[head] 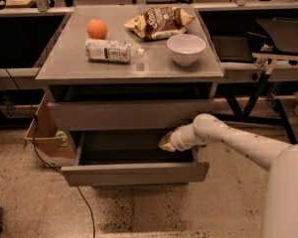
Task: Open middle drawer
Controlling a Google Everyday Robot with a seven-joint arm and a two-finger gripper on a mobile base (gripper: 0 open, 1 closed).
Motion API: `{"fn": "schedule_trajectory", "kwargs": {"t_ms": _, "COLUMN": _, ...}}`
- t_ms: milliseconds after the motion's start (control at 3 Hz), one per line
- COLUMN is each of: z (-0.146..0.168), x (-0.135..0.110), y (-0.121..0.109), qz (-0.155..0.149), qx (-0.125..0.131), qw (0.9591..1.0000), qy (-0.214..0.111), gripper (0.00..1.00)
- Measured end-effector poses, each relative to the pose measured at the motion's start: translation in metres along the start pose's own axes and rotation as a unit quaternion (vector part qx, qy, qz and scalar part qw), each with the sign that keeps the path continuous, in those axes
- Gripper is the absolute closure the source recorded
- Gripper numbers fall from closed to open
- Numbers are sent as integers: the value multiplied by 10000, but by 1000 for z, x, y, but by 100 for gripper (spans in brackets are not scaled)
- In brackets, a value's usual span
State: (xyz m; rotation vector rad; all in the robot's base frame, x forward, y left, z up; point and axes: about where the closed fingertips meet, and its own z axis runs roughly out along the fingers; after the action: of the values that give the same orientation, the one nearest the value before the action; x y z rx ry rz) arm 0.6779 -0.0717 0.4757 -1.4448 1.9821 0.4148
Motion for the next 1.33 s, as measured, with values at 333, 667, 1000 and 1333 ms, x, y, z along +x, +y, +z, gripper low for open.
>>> {"fn": "schedule_trajectory", "kwargs": {"t_ms": 333, "z": 19, "x": 5, "y": 14, "qz": 131, "qx": -218, "qw": 9996, "qy": -97, "gripper": 100}}
{"fn": "schedule_trajectory", "kwargs": {"t_ms": 667, "z": 38, "x": 6, "y": 45, "qz": 221, "qx": -618, "qw": 9977, "qy": -173, "gripper": 100}}
{"fn": "schedule_trajectory", "kwargs": {"t_ms": 1000, "z": 53, "x": 7, "y": 73, "qz": 292, "qx": -989, "qw": 9944, "qy": -217, "gripper": 100}}
{"fn": "schedule_trajectory", "kwargs": {"t_ms": 1333, "z": 60, "x": 12, "y": 99, "qz": 359, "qx": -1346, "qw": 9901, "qy": -165, "gripper": 100}}
